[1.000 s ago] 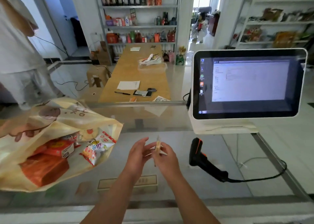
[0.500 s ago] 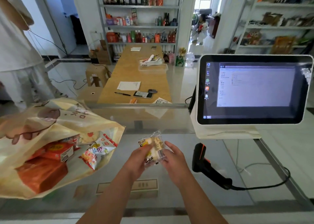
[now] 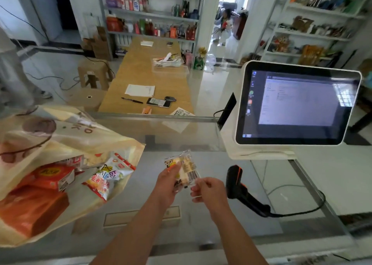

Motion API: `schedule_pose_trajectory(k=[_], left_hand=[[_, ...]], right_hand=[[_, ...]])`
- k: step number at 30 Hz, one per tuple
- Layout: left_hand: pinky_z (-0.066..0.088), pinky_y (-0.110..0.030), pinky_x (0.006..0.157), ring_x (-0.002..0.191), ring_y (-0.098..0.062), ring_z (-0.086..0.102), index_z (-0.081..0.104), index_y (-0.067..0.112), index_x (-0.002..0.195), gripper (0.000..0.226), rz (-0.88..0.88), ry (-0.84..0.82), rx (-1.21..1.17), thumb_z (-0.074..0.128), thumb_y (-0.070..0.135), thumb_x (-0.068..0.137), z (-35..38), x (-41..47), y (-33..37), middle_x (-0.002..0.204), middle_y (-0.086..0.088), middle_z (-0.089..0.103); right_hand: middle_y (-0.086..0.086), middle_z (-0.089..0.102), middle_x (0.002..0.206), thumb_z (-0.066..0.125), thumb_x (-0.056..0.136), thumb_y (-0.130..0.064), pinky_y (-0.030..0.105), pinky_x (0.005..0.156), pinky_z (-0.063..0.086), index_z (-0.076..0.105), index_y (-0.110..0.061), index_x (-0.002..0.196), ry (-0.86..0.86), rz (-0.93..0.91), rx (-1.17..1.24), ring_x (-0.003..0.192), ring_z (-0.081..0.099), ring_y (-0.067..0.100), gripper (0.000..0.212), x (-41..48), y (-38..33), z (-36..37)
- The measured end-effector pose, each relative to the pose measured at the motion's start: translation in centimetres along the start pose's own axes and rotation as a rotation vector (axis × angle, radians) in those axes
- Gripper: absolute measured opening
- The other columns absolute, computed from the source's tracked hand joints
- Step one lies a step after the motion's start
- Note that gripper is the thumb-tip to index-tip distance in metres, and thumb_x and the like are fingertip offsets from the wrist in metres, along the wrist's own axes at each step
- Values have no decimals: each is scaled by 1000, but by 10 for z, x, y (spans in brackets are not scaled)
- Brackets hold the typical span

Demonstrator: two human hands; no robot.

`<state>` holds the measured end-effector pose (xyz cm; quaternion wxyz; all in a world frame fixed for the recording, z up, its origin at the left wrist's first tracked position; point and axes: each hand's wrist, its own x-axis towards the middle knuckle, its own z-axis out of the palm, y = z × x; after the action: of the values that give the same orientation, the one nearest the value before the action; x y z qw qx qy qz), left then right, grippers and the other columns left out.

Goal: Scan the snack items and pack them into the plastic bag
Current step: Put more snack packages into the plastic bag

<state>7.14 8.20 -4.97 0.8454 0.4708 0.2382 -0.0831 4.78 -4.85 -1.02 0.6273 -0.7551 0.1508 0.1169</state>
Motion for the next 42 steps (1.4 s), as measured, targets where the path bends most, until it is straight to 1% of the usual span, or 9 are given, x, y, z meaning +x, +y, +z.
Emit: schedule_pose_trajectory(k=[3, 8, 10, 14, 17, 24, 30, 35, 42], left_hand=[[37, -29, 56, 77, -29, 59, 66, 4, 107, 27, -4, -54, -17, 56, 26, 95, 8, 7, -12, 92, -17, 72], [56, -28, 63, 78, -23, 71, 63, 9, 111, 24, -37, -103, -71, 51, 26, 99, 33, 15, -25, 104, -15, 72], [57, -40, 84, 92, -27, 71, 61, 11, 112, 22, -45, -84, -97, 55, 26, 97, 39, 24, -29, 105, -12, 72], [52, -46, 95, 104, -28, 68, 55, 9, 126, 48, -14, -95, 25, 74, 15, 82, 55, 37, -36, 114, -12, 70], [59, -32, 74, 98, -23, 69, 57, 8, 121, 38, 74, -69, 142, 69, 4, 85, 66, 41, -45, 112, -10, 69], [59, -41, 79, 97, -20, 69, 60, 16, 114, 26, 304, 19, 326, 68, 16, 89, 66, 39, -59, 110, -3, 70], [58, -29, 67, 93, -19, 70, 60, 14, 111, 21, 374, 93, 247, 63, 9, 91, 71, 36, -62, 107, -5, 69], [58, -33, 71, 97, -22, 69, 57, 14, 117, 26, 347, 133, 160, 64, 14, 92, 73, 38, -65, 112, -7, 68], [58, -29, 72, 98, -22, 69, 54, 10, 124, 31, 317, 145, 125, 59, 19, 95, 71, 38, -65, 117, -9, 67]], right_hand=[[14, 69, 73, 54, 94, -9, 28, 54, 55, 66, -1, 89, 22, 15, -42, 59, 66, 18, 14, -1, 2, -11], [9, 67, 76, 52, 93, -6, 16, 49, 48, 65, -1, 93, 147, -44, -162, 56, 59, 12, 14, -1, 0, -48], [7, 63, 85, 52, 92, -9, 7, 57, 43, 63, -6, 96, 284, -197, -469, 66, 55, 8, 12, 0, 1, -69], [7, 51, 116, 62, 85, -26, 31, 93, 42, 50, -14, 128, 378, -270, -872, 110, 50, 22, 47, 3, 16, -106], [7, 56, 112, 64, 81, -27, 33, 87, 45, 54, -14, 124, 285, -244, -1003, 105, 55, 25, 46, 9, 35, -113], [9, 56, 111, 66, 83, -12, 32, 84, 49, 50, -10, 128, 250, -326, -972, 98, 57, 23, 48, 24, 53, -105], [1, 53, 74, 65, 79, -26, 17, 50, 30, 52, -14, 81, 213, -343, -807, 62, 48, 11, 18, 27, 39, -126], [-3, 55, 58, 69, 73, -29, 21, 53, 44, 54, -14, 67, 133, -300, -625, 54, 51, 7, 22, 15, 24, -137], [-8, 51, 53, 70, 72, -25, 13, 49, 39, 50, -22, 60, 101, -311, -530, 51, 51, 6, 23, 1, 10, -136]])
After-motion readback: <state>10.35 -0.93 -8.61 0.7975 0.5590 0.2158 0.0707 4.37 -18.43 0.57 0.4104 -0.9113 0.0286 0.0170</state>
